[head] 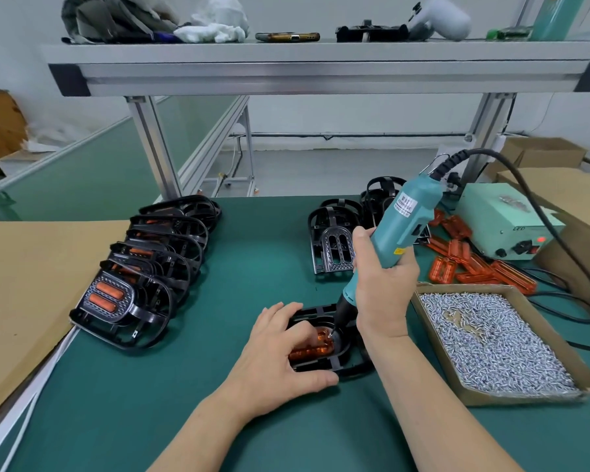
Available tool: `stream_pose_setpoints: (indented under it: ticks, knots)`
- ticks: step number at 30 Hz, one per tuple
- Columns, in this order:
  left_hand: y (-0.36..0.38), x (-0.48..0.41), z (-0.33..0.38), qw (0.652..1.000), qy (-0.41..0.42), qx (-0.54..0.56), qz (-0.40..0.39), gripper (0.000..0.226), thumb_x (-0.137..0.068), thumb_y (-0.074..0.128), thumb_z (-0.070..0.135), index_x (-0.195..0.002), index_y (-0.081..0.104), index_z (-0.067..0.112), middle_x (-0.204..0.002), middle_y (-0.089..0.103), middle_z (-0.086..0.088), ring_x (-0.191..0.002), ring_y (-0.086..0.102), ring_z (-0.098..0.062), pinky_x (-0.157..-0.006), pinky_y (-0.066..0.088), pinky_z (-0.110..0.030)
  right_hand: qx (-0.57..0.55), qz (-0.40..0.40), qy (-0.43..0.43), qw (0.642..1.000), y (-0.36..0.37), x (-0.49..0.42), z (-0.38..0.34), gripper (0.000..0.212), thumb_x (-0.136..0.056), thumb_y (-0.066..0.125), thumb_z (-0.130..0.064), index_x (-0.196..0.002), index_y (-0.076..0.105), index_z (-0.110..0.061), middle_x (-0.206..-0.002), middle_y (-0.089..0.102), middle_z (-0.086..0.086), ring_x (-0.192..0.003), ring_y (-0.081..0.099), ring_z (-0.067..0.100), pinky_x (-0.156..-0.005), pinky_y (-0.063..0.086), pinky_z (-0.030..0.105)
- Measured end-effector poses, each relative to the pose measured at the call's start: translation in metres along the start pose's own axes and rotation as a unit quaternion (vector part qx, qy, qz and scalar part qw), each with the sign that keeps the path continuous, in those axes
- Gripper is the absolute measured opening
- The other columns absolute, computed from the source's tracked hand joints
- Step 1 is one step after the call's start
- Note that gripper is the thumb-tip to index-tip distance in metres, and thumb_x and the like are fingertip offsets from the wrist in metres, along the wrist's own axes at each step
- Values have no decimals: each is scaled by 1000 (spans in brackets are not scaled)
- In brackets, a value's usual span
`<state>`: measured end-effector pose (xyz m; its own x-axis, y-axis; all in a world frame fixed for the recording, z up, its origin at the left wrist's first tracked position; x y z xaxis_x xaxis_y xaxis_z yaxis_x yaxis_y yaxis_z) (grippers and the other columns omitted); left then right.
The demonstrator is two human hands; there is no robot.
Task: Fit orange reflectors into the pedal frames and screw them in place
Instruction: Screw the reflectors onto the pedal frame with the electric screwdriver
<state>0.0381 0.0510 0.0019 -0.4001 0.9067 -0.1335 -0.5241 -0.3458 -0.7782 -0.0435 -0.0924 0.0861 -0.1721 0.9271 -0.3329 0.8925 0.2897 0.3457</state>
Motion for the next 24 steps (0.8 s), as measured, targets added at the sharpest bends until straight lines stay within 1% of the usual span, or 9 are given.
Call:
stream_pose_setpoints:
  ticks: [2, 6, 10, 14, 18, 21, 24]
  knots:
    - [0, 0, 0, 1000, 1, 3, 2, 57, -64, 65, 79, -100, 58, 36, -154, 30, 10, -149, 13, -19, -120, 18, -45, 1, -10, -4, 1000, 1, 2, 2, 16, -80, 73, -33, -74, 59, -36, -63, 55, -9, -57, 52, 12, -58, 47, 26]
    - [0, 0, 0, 1000, 6, -3, 4, 59, -63, 64, 79, -102, 60, 34, -153, 31, 10, -148, 15, -20, -120, 18, -44, 17, -26, -21, 999, 5, 4, 3, 15, -84, 73, -26, -80, 59, -23, -64, 57, -12, -56, 52, 9, -56, 47, 22]
    - [0, -1, -1, 1000, 8, 0, 7, 58, -64, 66, 78, -100, 61, 34, -152, 32, 11, -147, 18, -20, -119, 21, -43, 18, -60, -32, 998, 10, 4, 4, 15, -87, 73, -15, -81, 59, -18, -63, 58, -15, -55, 52, 3, -55, 46, 18]
    - [1, -1, -2, 1000, 12, 3, 11, 56, -63, 67, 78, -99, 61, 35, -151, 34, 12, -145, 21, -18, -117, 25, -41, 29, -68, -40, 996, 9, 5, 7, 14, -85, 72, -18, -81, 59, -19, -66, 59, -13, -58, 52, 5, -57, 47, 19]
    - [1, -2, -2, 1000, 20, 1, 17, 57, -63, 67, 78, -99, 62, 34, -148, 35, 14, -142, 24, -14, -116, 28, -34, 47, -65, -33, 996, 9, 5, 10, 21, -82, 71, -22, -76, 52, -13, -59, 51, -14, -53, 45, 6, -53, 43, 18]
    - [2, -1, -2, 999, 23, 2, 27, 57, -63, 67, 78, -98, 62, 34, -144, 36, 17, -139, 26, -11, -114, 28, -29, 44, -68, -6, 997, 10, 4, 11, 24, -82, 69, -22, -73, 48, -16, -56, 46, -14, -50, 41, 7, -50, 40, 19]
    - [2, -1, -1, 999, 24, 2, 23, 56, -62, 68, 77, -98, 62, 34, -144, 36, 17, -139, 26, -12, -114, 28, -29, 44, -70, 0, 997, 9, 3, 11, 22, -82, 70, -22, -74, 49, -17, -56, 47, -15, -50, 42, 7, -50, 40, 19]
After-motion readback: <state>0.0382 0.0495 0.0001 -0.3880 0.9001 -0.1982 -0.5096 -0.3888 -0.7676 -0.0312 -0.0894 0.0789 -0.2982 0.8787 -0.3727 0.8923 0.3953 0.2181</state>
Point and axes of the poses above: each hand's wrist, its own x-axis away from the middle knuckle, its own y-axis out of the palm, z = x × y, the point moved 1 cm from there along -x, towards the middle knuckle
